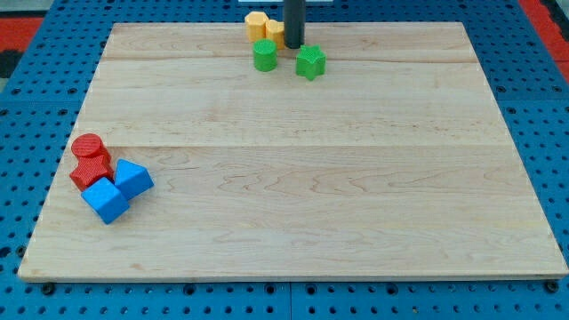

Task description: Push the yellow hexagon towards top left

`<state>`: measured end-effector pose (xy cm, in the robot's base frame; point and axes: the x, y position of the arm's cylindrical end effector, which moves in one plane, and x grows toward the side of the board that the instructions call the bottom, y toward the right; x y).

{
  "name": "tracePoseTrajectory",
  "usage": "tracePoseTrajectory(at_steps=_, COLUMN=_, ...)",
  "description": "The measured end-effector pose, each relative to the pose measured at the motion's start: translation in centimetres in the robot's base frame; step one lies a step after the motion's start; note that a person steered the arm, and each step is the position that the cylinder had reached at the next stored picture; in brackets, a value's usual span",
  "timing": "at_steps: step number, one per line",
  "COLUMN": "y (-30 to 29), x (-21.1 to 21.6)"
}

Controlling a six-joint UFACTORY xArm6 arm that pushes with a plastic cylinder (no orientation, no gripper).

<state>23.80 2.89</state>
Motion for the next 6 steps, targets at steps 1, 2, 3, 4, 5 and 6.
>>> tracePoseTrajectory(at_steps=1, y=4.6, x=-3.4)
tracePoseTrajectory(at_steps=2, y=3.7, x=-4.6)
tracePoseTrajectory(at_steps=3, y=0.9, x=-4.5)
tracePoseTrajectory(at_steps=4, y=-4.8, x=-4.5)
tracePoseTrajectory(at_steps=5, y=-8.6, x=-4.6)
tracePoseTrajectory(at_steps=6, y=-13.1, x=-4.6)
